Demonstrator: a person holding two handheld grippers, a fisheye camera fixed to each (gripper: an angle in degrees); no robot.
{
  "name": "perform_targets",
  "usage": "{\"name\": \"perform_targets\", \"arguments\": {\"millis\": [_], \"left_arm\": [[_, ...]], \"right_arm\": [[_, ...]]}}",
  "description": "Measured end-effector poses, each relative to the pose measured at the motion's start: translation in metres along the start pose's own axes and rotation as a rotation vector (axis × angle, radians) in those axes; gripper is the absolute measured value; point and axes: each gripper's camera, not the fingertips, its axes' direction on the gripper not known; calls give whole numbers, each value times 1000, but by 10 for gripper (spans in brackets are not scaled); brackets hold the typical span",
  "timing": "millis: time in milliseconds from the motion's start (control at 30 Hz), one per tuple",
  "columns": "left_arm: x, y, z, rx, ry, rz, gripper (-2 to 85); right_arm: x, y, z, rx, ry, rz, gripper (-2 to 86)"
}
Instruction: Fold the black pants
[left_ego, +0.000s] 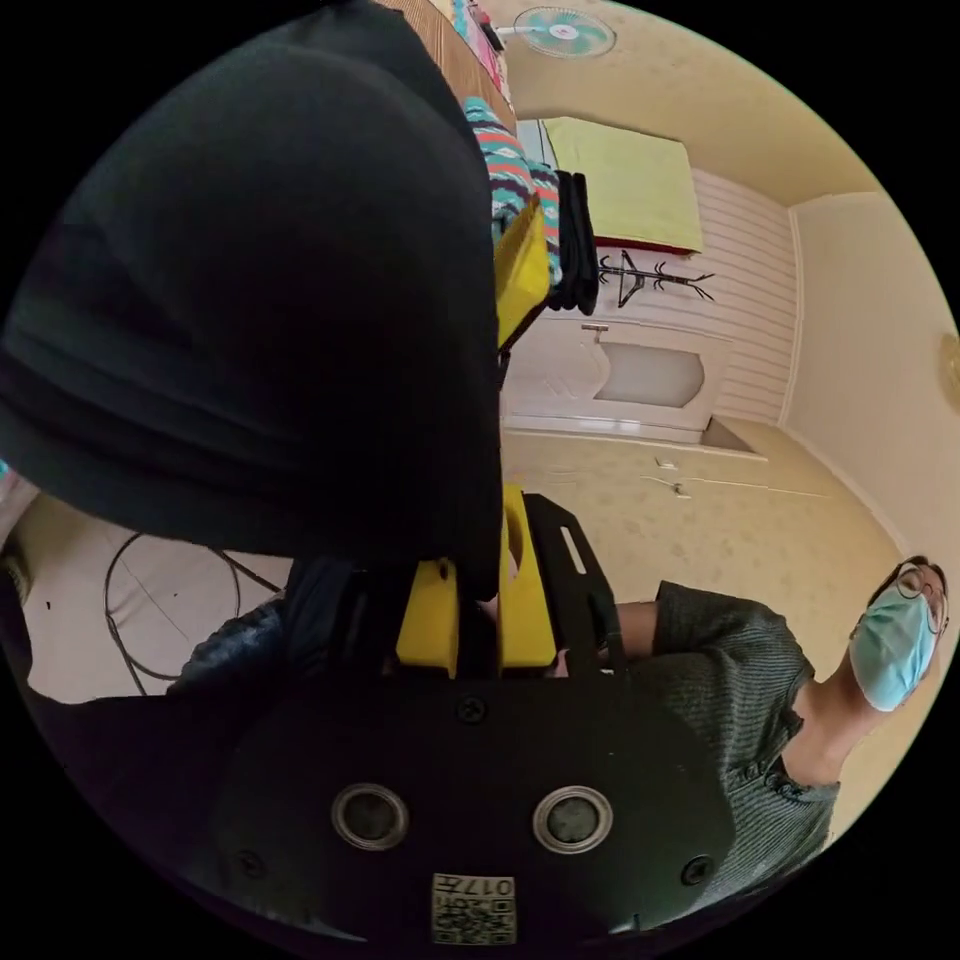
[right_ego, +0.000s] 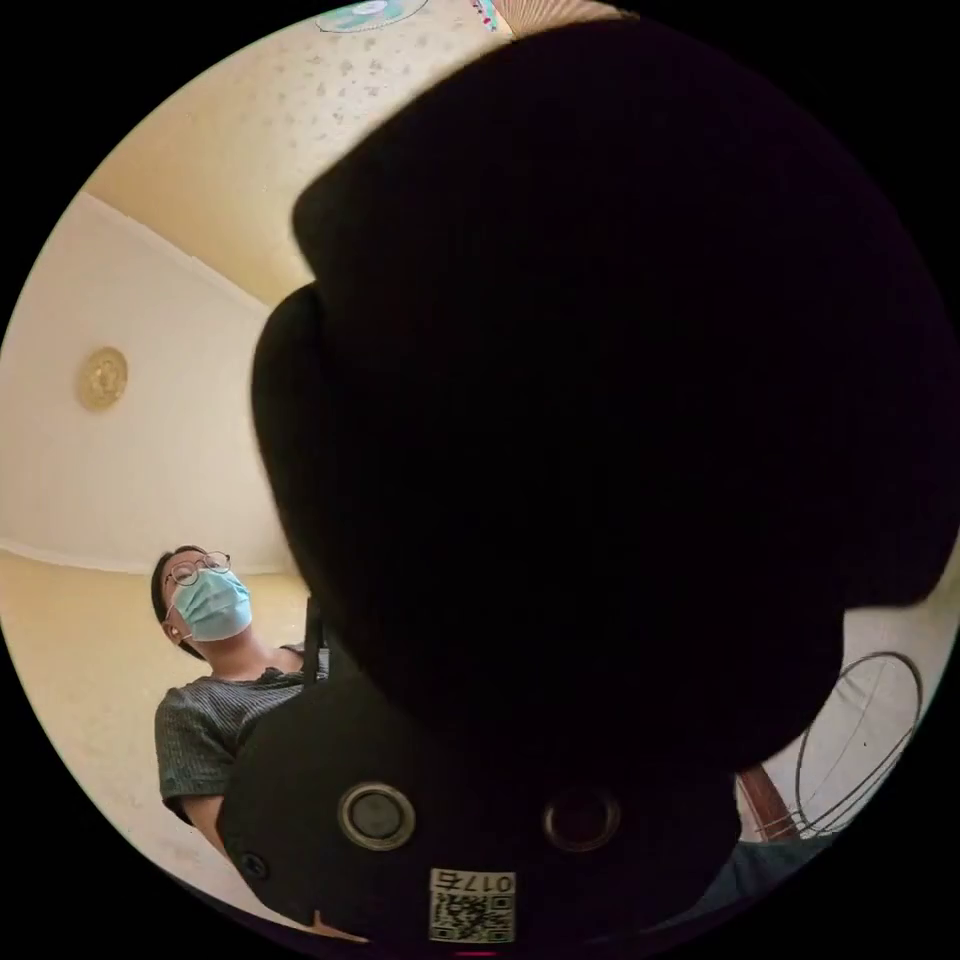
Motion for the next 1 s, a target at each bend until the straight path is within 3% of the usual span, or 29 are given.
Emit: {"name": "perform_targets", "arguments": {"millis": [167, 333, 467, 633, 700, 867, 1000], "left_arm": [[29, 27, -18, -13, 136, 123, 44], [49, 61, -55, 84, -2, 151, 52], [38, 67, -81, 159, 47, 66, 52], [44, 65, -99, 217, 29, 34, 52], [45, 62, -102, 227, 30, 23, 52], [40, 51, -101, 238, 93, -25, 51], [40, 42, -96, 216, 96, -65, 51]], "right_arm": [[-74, -19, -12, 5, -131, -239, 85], [-241, -88, -23, -74, 108, -575, 25], [-354, -144, -18, -102, 207, -736, 11], [-512, -181, -48, -13, 332, -1045, 6], [-538, -178, -73, 51, 358, -1106, 7], [-500, -157, -164, 230, 502, -1000, 13], [-364, -121, -271, 483, 615, -548, 21]]}}
